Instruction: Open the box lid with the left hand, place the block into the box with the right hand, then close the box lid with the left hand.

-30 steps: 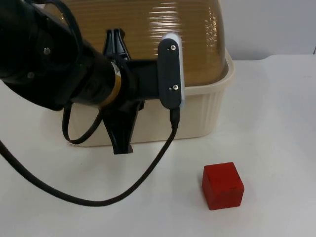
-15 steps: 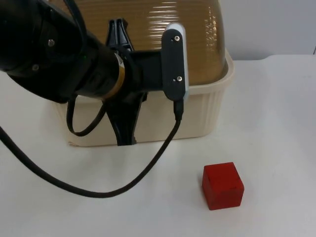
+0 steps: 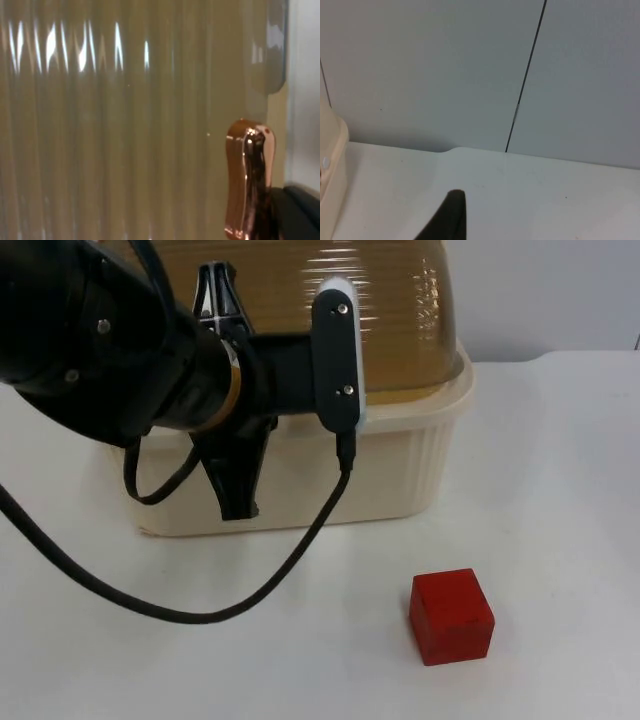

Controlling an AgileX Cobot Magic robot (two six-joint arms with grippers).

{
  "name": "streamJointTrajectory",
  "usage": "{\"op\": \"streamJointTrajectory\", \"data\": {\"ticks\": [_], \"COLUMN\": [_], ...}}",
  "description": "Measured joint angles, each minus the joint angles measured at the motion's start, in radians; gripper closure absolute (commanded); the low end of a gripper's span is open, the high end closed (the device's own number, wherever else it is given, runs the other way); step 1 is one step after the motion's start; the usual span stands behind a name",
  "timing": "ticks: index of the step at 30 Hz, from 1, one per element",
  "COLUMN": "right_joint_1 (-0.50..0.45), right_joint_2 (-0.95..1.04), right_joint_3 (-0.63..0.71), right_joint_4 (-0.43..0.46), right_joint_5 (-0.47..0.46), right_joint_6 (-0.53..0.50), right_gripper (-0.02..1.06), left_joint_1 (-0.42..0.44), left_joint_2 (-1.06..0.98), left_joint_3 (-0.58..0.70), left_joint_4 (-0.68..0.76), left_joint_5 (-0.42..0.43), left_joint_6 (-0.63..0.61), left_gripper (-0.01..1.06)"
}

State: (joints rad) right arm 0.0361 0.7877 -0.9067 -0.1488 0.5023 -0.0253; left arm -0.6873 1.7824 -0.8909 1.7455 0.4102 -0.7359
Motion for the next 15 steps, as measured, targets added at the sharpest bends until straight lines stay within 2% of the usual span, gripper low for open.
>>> {"op": "streamJointTrajectory", "data": {"ticks": [5, 9, 15], "right_joint_1": [0.000, 0.000, 0.000], "right_joint_2": [0.000, 0.000, 0.000], "right_joint_3": [0.000, 0.000, 0.000], "right_joint_4": [0.000, 0.000, 0.000], "right_joint_5": [0.000, 0.000, 0.000], "right_joint_6": [0.000, 0.000, 0.000], "right_gripper": [0.00, 0.00, 0.00], "left_joint_1": [0.000, 0.000, 0.040], "left_joint_2": [0.000, 0.002, 0.002], "left_joint_3": [-0.009, -0.079, -0.160], "left_joint_4": [0.000, -0.002, -0.002], "left_joint_5": [0.015, 0.047, 0.013], "left_joint_6": [0.005, 0.011, 0.026], "left_gripper": [1.05, 1.05, 1.05]}}
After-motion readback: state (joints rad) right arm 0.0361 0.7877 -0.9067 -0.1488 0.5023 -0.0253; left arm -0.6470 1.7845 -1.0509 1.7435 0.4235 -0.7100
